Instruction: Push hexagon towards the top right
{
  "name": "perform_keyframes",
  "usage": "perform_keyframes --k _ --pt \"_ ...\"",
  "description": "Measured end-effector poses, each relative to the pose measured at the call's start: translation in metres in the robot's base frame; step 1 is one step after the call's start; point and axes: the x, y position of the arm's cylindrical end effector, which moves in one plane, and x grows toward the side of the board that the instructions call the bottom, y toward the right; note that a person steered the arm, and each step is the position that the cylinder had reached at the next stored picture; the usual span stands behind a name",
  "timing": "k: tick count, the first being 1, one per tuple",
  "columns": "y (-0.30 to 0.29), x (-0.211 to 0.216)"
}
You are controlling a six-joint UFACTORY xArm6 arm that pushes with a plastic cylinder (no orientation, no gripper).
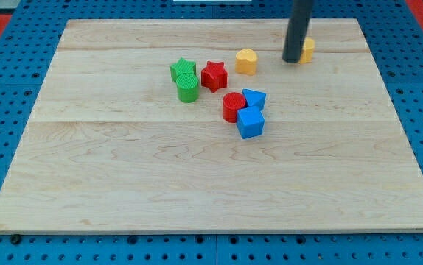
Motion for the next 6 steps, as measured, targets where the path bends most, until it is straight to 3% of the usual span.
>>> perform_keyframes --k 6 --pt "0.057 -0.015"
